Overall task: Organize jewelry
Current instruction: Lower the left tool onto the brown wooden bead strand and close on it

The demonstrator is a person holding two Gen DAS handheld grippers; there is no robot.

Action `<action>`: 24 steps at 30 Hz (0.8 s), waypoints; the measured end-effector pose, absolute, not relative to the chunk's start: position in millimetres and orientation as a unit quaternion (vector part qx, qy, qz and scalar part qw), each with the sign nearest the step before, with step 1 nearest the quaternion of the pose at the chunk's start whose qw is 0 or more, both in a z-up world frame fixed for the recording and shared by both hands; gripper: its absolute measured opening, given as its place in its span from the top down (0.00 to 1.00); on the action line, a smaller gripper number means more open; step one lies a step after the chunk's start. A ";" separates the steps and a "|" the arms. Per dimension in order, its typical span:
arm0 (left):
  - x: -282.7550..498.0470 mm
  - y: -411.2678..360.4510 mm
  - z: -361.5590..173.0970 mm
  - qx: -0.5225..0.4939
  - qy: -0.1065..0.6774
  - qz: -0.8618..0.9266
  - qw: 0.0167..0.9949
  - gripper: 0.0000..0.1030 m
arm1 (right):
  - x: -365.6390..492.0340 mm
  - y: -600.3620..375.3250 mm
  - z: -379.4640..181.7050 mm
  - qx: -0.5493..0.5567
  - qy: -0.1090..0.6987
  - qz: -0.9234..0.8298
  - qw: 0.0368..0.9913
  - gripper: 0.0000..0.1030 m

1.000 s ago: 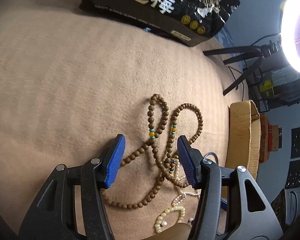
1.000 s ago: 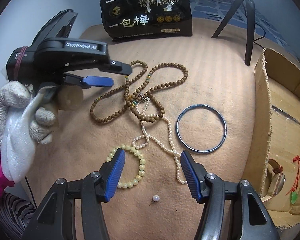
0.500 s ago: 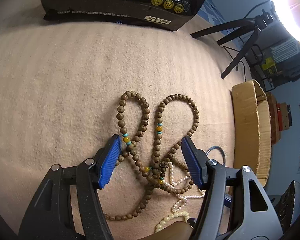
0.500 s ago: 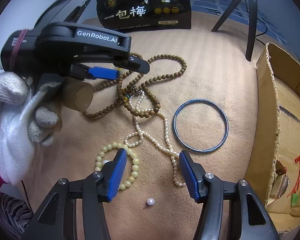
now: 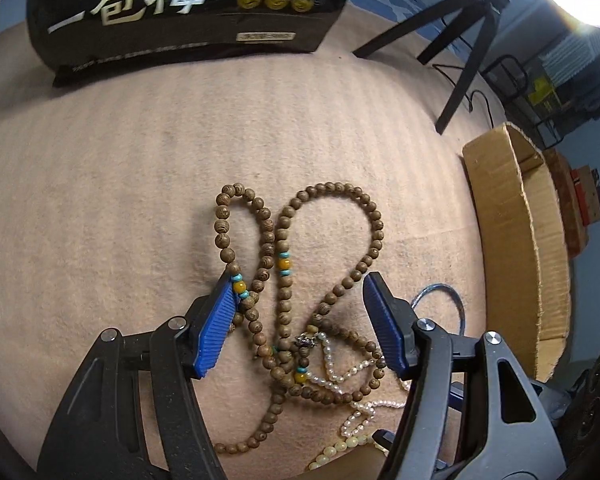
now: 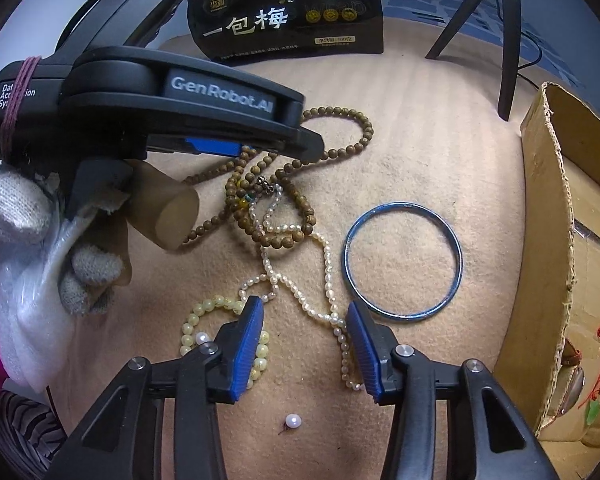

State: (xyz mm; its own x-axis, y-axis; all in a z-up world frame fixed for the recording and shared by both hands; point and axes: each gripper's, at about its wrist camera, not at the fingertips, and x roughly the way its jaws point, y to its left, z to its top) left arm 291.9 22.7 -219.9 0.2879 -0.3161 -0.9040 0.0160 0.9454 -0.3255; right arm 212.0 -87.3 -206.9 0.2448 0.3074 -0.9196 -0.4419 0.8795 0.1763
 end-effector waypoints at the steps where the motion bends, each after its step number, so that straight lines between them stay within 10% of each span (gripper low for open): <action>1: 292.2 19.6 -220.3 -0.117 0.587 -0.103 0.794 0.38 | 212.6 -86.6 -207.3 -0.062 0.566 0.239 0.787 0.56; 11: 295.1 -13.6 -228.3 -0.017 0.567 -0.074 0.820 0.42 | 212.1 -80.3 -212.0 -0.088 0.560 0.240 0.788 0.63; 20: 300.2 4.1 -230.2 -0.036 0.557 -0.064 0.828 0.77 | 204.8 -66.9 -217.1 -0.139 0.554 0.229 0.788 0.64; 24: 300.5 21.4 -228.9 -0.061 0.556 -0.065 0.827 0.90 | 200.6 -62.8 -215.9 -0.161 0.549 0.221 0.790 0.87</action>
